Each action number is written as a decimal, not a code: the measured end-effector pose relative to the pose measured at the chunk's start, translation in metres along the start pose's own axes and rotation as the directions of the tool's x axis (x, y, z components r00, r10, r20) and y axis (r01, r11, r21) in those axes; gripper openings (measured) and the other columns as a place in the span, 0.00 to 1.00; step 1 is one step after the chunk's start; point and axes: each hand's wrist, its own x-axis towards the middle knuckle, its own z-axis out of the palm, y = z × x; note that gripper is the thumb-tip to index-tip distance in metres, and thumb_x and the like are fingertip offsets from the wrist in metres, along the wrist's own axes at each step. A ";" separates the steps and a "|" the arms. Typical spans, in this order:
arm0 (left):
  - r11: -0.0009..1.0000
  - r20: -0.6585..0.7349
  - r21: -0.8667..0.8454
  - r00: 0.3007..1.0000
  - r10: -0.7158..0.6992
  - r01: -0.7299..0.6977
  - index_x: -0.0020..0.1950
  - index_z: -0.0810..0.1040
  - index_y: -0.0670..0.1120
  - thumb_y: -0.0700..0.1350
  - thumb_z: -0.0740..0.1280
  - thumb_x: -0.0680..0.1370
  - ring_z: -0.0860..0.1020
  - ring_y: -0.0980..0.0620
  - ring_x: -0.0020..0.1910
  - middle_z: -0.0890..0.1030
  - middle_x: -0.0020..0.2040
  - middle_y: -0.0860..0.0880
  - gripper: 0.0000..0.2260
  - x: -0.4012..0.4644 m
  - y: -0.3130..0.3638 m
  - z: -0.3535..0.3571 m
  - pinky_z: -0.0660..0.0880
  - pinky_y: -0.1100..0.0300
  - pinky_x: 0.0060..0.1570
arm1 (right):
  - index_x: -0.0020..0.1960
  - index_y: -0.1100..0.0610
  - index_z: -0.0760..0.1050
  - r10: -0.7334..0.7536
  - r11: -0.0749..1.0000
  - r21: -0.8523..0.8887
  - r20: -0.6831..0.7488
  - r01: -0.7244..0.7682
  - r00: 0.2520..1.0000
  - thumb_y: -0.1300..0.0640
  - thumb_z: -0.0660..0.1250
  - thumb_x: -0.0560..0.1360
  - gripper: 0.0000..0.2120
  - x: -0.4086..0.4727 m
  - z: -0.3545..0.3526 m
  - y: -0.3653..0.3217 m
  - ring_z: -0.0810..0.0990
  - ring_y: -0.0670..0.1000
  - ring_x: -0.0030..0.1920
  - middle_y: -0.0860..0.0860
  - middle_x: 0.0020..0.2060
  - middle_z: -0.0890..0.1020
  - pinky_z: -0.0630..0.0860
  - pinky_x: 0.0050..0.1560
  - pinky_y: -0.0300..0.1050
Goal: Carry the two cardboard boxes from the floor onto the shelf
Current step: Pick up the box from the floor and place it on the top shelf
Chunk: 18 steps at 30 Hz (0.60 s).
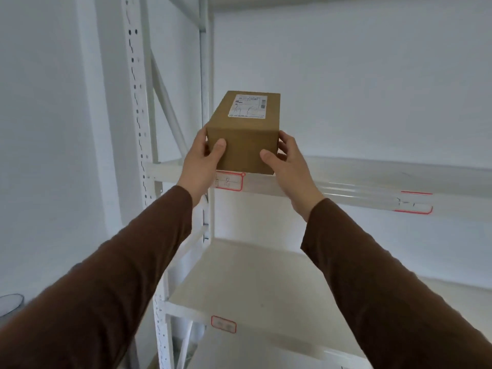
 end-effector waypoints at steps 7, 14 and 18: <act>0.981 0.009 0.185 0.999 -0.053 0.051 0.79 0.65 0.57 0.55 0.63 0.83 0.81 0.52 0.57 0.80 0.62 0.49 0.24 0.077 -0.044 0.002 0.77 0.68 0.47 | 0.75 0.51 0.68 -0.002 0.975 -0.221 0.007 0.003 1.000 0.53 0.65 0.81 0.23 0.075 0.006 0.036 0.81 0.52 0.58 0.43 0.62 0.75 0.77 0.67 0.57; 0.969 0.116 0.202 0.979 -0.170 0.145 0.76 0.69 0.54 0.56 0.66 0.81 0.82 0.45 0.59 0.82 0.60 0.43 0.24 0.107 -0.064 -0.003 0.77 0.47 0.66 | 0.75 0.55 0.67 0.057 0.931 -0.363 0.015 -0.047 0.998 0.51 0.64 0.80 0.24 0.103 0.008 0.048 0.79 0.59 0.66 0.53 0.71 0.77 0.76 0.67 0.61; 0.966 0.211 0.184 0.953 -0.219 0.181 0.75 0.70 0.54 0.57 0.67 0.80 0.83 0.45 0.58 0.82 0.59 0.44 0.24 0.128 -0.088 -0.005 0.78 0.46 0.64 | 0.75 0.55 0.68 0.117 0.895 -0.430 -0.033 -0.120 0.993 0.50 0.64 0.81 0.24 0.113 0.018 0.062 0.80 0.58 0.66 0.53 0.70 0.78 0.76 0.68 0.60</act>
